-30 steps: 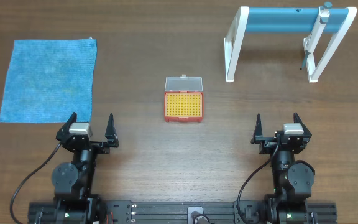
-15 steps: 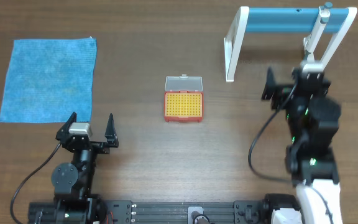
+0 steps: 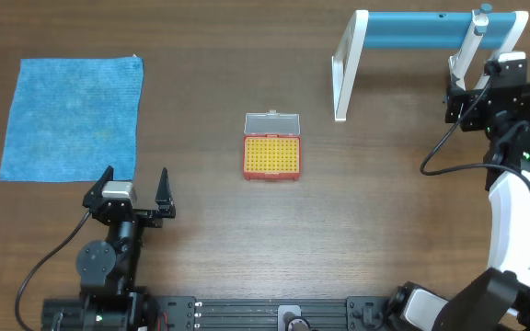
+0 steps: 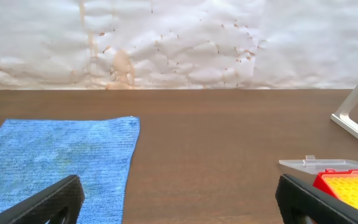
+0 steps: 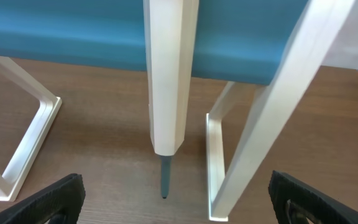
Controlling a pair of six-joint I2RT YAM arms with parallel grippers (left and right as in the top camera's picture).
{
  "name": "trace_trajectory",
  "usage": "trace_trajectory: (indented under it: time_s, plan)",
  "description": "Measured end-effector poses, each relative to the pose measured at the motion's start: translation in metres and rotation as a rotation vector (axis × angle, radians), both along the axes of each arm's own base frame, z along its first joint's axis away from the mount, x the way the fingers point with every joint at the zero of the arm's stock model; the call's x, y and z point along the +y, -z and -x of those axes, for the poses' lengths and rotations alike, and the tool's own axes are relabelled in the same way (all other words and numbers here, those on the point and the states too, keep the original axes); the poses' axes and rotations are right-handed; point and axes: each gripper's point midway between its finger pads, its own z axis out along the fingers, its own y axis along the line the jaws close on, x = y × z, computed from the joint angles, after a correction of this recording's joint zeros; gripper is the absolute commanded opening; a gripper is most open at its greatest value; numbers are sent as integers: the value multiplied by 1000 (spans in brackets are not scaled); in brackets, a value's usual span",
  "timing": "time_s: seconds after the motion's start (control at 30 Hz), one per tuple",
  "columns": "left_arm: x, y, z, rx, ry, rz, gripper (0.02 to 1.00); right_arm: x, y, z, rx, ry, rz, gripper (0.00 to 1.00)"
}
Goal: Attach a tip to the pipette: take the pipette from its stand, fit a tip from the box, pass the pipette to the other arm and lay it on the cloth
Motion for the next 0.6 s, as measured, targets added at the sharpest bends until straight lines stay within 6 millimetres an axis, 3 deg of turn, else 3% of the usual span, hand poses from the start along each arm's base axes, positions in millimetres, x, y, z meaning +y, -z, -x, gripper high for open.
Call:
trace_trajectory:
  time_s: [0.2,0.6]
  plan:
    - [0,0,0,1,0,0,998,-4,-8,-23,-98,-10,-40,976]
    - [0,0,0,0,0,0,998,2,10,-49,-129,-26,-88,989]
